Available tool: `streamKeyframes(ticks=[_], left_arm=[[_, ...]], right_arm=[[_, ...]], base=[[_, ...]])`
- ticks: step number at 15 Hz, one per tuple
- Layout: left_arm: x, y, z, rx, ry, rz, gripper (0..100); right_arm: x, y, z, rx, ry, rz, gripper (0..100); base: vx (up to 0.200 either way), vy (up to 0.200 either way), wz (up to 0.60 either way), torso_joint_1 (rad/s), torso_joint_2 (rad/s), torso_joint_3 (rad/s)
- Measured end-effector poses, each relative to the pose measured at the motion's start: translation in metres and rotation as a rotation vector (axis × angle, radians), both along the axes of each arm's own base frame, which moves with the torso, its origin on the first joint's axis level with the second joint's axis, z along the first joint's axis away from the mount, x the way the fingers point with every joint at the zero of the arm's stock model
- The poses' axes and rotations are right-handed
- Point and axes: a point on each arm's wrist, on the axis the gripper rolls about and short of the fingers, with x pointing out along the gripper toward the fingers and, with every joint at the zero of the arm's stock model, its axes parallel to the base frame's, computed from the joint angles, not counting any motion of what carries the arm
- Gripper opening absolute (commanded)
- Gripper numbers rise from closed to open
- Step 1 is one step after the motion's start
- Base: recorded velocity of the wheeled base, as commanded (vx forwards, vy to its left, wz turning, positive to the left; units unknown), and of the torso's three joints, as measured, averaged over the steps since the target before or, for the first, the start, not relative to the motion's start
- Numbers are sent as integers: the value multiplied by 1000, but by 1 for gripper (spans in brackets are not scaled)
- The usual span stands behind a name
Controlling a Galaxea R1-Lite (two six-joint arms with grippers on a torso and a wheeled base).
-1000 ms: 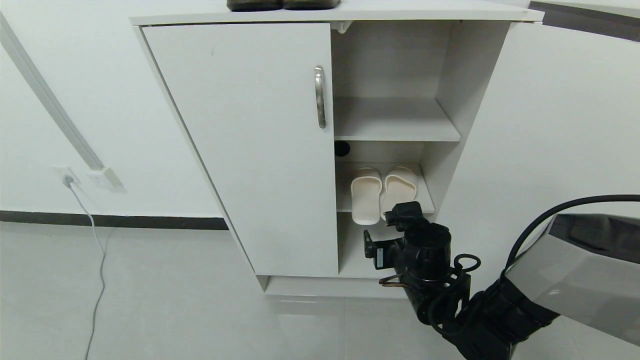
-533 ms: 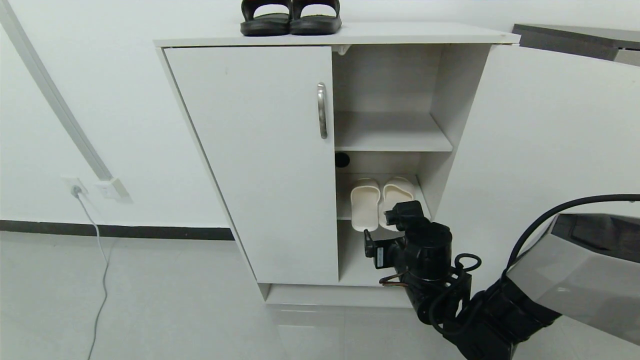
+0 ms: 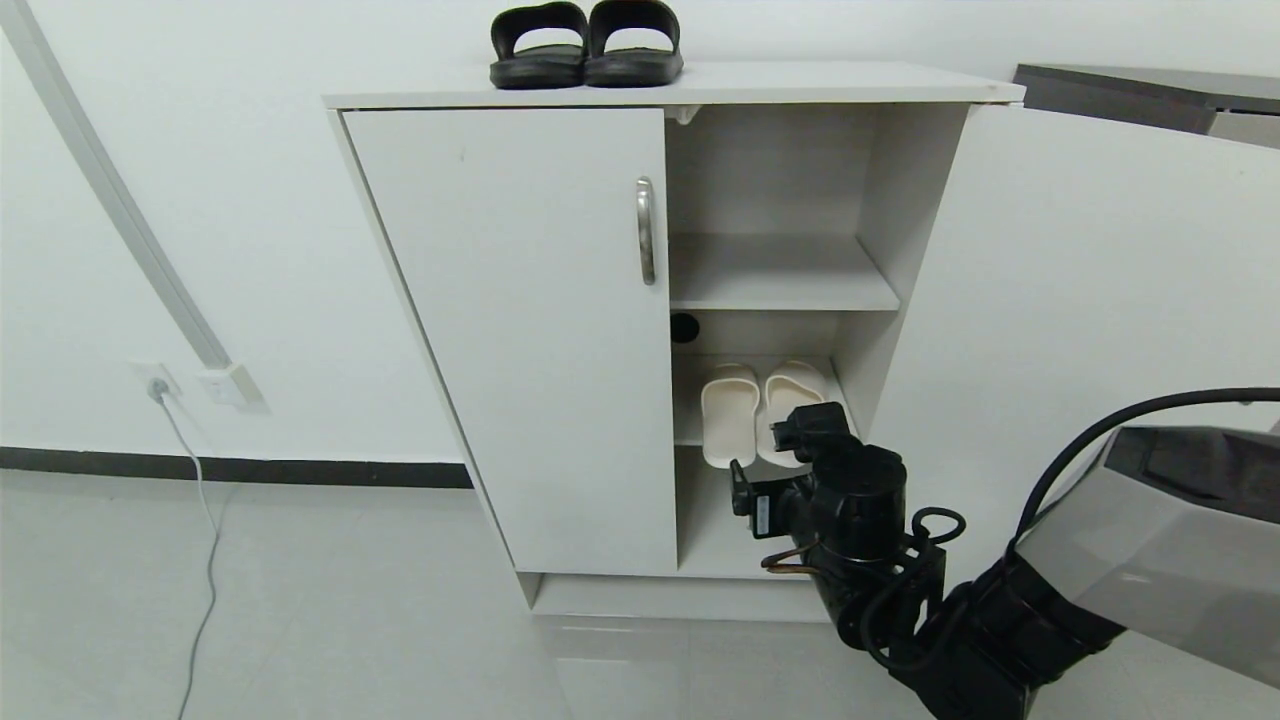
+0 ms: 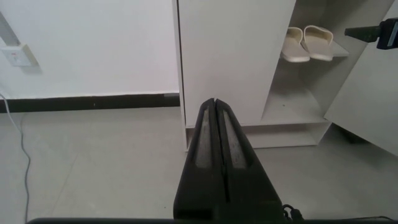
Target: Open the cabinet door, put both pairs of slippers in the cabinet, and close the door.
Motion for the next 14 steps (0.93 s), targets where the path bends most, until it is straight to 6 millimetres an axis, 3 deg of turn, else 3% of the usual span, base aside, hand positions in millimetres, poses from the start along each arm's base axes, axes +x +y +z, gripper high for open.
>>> streamKeyframes(ticks=[2,14], left_arm=[[0,0,0,0,0,0,0],[0,0,0,0,0,0,0]], right_arm=[[-1,-1,3,4,-5,0,100],[-4,-4,4,-5,-1,1,100]], base=[[0,0,0,0,0,0],[0,200,0,1,2,5]])
